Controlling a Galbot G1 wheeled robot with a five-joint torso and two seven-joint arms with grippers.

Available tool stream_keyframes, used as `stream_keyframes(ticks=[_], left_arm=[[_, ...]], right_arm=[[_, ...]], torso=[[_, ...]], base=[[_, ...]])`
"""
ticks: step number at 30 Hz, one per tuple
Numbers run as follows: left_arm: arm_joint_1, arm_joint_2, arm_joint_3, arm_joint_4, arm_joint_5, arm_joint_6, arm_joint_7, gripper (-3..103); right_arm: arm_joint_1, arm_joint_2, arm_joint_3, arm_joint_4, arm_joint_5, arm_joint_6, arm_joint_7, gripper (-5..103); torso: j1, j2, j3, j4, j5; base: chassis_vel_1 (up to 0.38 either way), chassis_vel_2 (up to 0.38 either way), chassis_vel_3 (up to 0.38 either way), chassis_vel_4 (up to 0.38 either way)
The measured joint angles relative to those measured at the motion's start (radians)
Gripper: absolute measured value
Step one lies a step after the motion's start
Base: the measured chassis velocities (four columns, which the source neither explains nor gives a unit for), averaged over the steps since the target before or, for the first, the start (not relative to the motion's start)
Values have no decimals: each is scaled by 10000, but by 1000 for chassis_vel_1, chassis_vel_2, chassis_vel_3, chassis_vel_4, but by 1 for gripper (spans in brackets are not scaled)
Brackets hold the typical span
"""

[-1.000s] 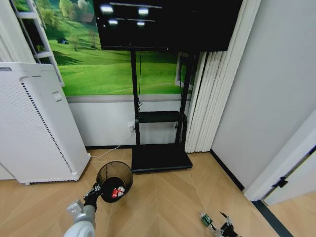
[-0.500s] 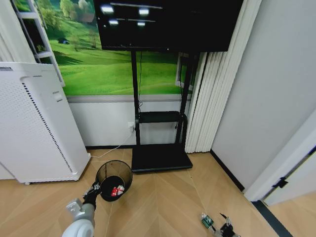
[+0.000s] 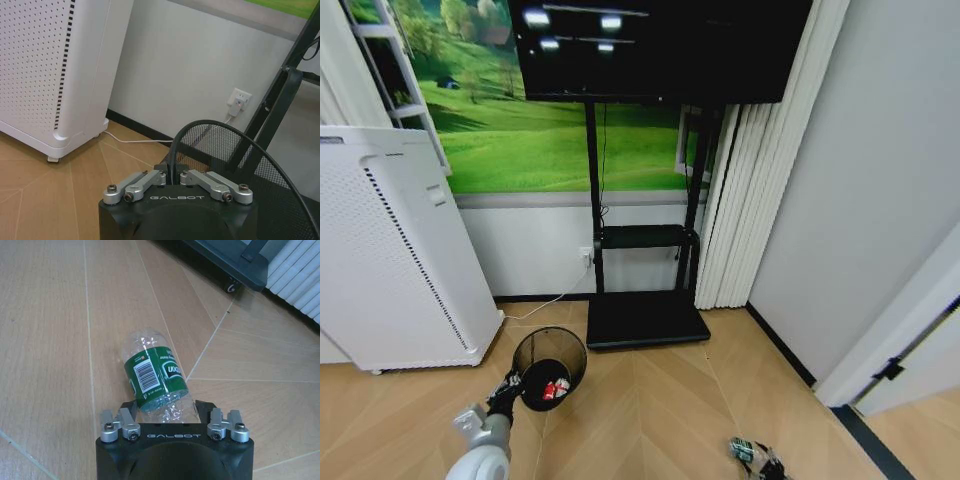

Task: Pick up the trash bin and place the garbage on the floor into it.

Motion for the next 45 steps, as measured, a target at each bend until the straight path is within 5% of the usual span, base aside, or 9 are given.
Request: stream_keyframes(ticks=[10, 13, 15, 26, 28, 34, 45], left_arm=[[-53, -87, 109, 143, 100, -43, 28, 6], [-81, -68, 140, 178, 106, -44, 30, 6], [-255, 74, 298, 341, 215, -44, 50, 6], [-1442, 642, 1152, 1144, 539, 6, 14, 6], [-1967, 660, 1461, 1757, 713, -37, 13, 6], [-2542, 372, 1759, 2382, 933, -25, 1, 6], [-2955, -698, 2422, 3549, 2055, -196, 156, 6]], right_arm=[[140, -369, -13, 526, 766, 111, -53, 30], [249, -432, -24, 644, 993, 164, -33, 27], [657, -602, -116, 1199, 1824, 248, 93, 20], [1637, -1071, -365, 4062, 4293, -698, 233, 19], [1300, -1222, -326, 5689, 4861, -999, 218, 19], [734, -1302, -609, 8559, 5234, -1603, 274, 19], [869, -889, -2040, 10302, 5139, -1796, 491, 19]], torso=[[-1, 0, -1, 0, -3], [-1, 0, -1, -2, 0], [-1, 0, -1, 1, -3], [-1, 1, 0, 0, -4], [-1, 1, 0, 1, -4], [-2, 2, 0, 1, -4], [-2, 3, -1, 1, -3]], base=[[0, 0, 0, 0], [0, 0, 0, 0], [0, 0, 0, 0], [0, 0, 0, 0], [0, 0, 0, 0], [0, 0, 0, 0], [0, 0, 0, 0]])
